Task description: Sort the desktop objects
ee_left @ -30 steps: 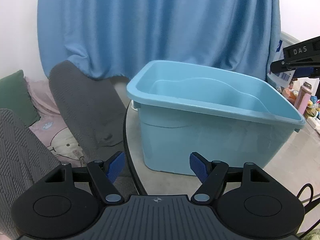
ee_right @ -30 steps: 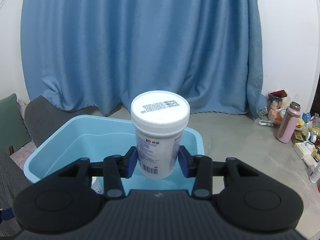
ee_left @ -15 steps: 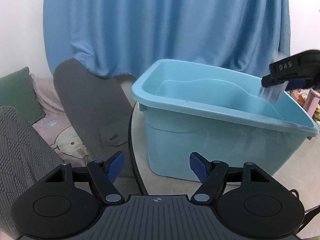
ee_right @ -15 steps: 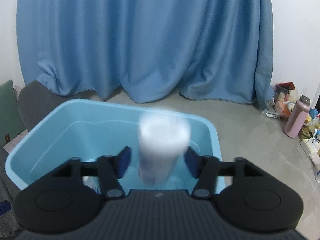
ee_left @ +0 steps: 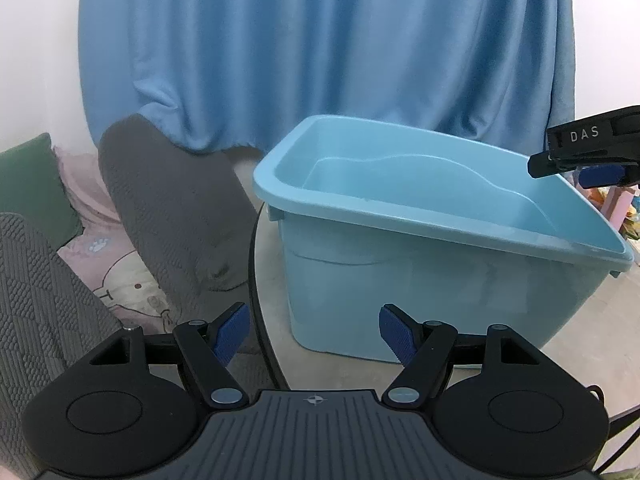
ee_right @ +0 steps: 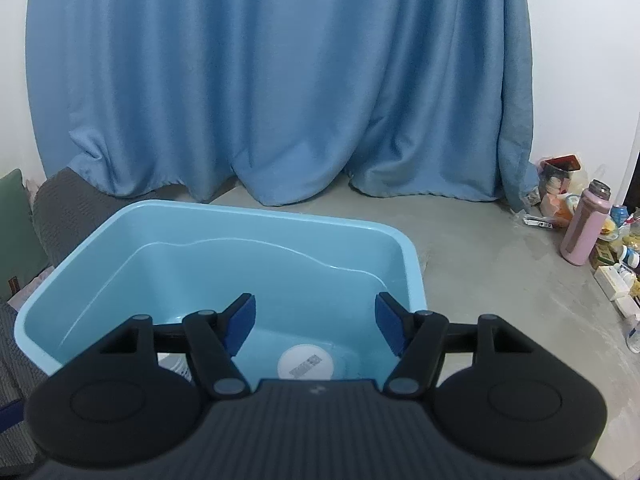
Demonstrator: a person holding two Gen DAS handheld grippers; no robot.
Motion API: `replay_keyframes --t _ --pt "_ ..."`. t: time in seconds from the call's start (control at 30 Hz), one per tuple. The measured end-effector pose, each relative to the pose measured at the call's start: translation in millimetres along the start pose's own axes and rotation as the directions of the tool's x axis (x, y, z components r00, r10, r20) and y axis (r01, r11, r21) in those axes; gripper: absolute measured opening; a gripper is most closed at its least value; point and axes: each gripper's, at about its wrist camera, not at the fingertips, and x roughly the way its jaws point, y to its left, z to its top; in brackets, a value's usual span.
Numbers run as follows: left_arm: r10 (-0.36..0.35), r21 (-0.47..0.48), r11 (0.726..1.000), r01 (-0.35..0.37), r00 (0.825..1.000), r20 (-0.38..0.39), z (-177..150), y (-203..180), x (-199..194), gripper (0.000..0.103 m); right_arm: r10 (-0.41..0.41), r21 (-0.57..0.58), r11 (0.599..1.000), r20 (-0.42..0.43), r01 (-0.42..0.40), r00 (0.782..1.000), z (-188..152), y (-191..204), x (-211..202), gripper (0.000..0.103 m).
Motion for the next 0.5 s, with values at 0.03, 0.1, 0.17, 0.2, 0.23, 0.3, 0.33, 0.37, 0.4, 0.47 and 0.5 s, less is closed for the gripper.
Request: replay_keyframes --t 0.03,0.1,0.17,0.2,0.23,0.3,0.33,0.37,0.4,0.47,0.5 --pt "-0.002 0.0 1.0 0.002 1.0 0.001 -0.1 0.6 -1.3 0.074 -0.002 0.001 1.0 0.003 0.002 1.0 -0.4 0.0 -2.4 0.066" --pt "-0.003 0.004 1.0 0.003 1.0 0.005 -0.6 1.7 -4.4 0.074 -0.006 0.004 1.0 0.007 0.006 1.0 -1.5 -0.2 -7.2 0.066" --pt "-0.005 0.004 1.0 0.005 1.0 0.008 -1.0 3.6 -7.9 0.074 -0.012 0.008 1.0 0.009 0.012 1.0 -3.8 -0.8 -11.9 0.067" --pt "-0.006 0.003 1.0 0.006 1.0 0.01 -1.1 4.6 -9.5 0.074 -0.017 0.01 1.0 0.009 0.017 1.0 -5.3 -1.2 -14.1 0.067" --pt "-0.006 0.002 1.0 0.006 1.0 0.011 -1.2 5.4 -11.3 0.074 -0.021 0.013 1.0 0.008 0.021 1.0 -7.2 -1.6 -16.5 0.068" --pt "-0.007 0.001 1.0 0.007 1.0 0.015 -2.1 7.1 -15.8 0.074 -0.027 0.021 0.999 0.006 0.027 1.0 -11.4 -2.0 -20.9 0.069" --pt "-0.008 0.0 1.0 0.008 1.0 0.017 -2.3 7.8 -17.8 0.074 -0.03 0.023 0.999 0.004 0.03 1.0 -13.7 -2.2 -23.1 0.069" --pt "-0.009 0.001 1.0 0.009 1.0 0.018 -2.7 8.6 -19.9 0.074 -0.033 0.025 0.999 0.002 0.033 0.999 -16.1 -2.2 -25.3 0.069" --pt "-0.01 0.002 1.0 0.009 1.0 0.02 -3.2 9.2 -22.1 0.074 -0.035 0.027 0.999 0.0 0.035 0.999 -18.5 -2.3 -27.4 0.069" --pt "-0.011 0.005 1.0 0.011 1.0 0.021 -4.6 10.4 -26.8 0.074 -0.042 0.033 0.999 -0.004 0.042 0.999 -23.1 -2.5 -31.5 0.07" --pt "-0.011 0.006 1.0 0.011 1.0 0.021 -5.7 10.8 -29.1 0.074 -0.044 0.036 0.998 -0.004 0.044 0.999 -24.9 -2.6 -34.2 0.07"
